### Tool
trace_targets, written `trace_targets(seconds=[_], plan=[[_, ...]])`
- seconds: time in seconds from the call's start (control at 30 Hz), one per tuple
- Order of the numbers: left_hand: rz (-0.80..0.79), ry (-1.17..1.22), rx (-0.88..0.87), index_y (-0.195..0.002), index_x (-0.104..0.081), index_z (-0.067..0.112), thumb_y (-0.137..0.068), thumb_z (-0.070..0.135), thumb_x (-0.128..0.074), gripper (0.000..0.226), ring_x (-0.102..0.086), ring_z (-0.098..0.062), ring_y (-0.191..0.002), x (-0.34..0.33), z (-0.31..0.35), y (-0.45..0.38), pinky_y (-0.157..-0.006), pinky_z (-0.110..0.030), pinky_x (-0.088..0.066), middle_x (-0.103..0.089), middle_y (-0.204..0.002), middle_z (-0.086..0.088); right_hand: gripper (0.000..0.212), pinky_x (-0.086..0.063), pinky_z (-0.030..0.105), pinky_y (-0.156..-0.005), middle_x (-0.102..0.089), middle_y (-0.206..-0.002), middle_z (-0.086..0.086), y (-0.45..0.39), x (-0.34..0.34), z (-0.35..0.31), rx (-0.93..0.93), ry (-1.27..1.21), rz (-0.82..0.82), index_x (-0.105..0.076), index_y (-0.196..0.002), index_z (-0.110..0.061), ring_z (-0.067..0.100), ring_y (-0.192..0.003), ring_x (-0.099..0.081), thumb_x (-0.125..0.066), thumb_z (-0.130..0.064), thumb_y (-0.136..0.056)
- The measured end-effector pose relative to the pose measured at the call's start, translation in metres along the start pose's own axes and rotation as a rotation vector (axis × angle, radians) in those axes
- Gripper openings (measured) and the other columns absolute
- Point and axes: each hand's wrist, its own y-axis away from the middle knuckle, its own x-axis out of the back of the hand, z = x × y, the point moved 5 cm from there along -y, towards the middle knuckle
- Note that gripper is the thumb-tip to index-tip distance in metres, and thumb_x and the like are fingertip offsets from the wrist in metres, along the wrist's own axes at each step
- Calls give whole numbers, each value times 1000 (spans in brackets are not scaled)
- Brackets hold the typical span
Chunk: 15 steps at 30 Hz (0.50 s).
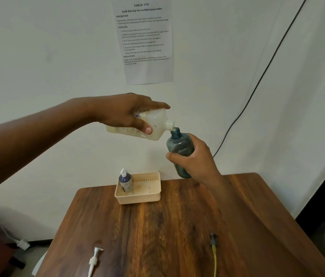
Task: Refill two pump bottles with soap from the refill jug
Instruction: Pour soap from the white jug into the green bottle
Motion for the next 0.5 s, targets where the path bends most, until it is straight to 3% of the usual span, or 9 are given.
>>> trace_targets(seconds=[0.17,0.3,0.5], plan=[[2,4,1,-158,-32,42,-83,60,-67,85,-52,1,-109,4,4,1,-87,-16,-41,-49,-117,27,66,-42,-2,-57,-48,-108,-36,1,3,-3,6,1,5,-43,-128,-46,0,-96,-58,-85,-41,-77],[-1,-4,3,-158,-31,43,-80,60,-66,86,-52,2,-107,5,8,2,-85,-15,-40,-48,-114,31,66,-42,1,-57,-51,-114,-27,3,4,-4,8,13,7,-41,-128,-46,-1,-95,-57,-84,-41,-78],[-12,-31,5,-159,-31,42,-87,53,-70,82,-52,-8,-108,8,8,3,-87,-16,-40,-51,-123,16,66,-42,2,-63,-53,-120,-21,4,3,-7,17,9,11,-43,-129,-45,-1,-96,-57,-84,-40,-78]])
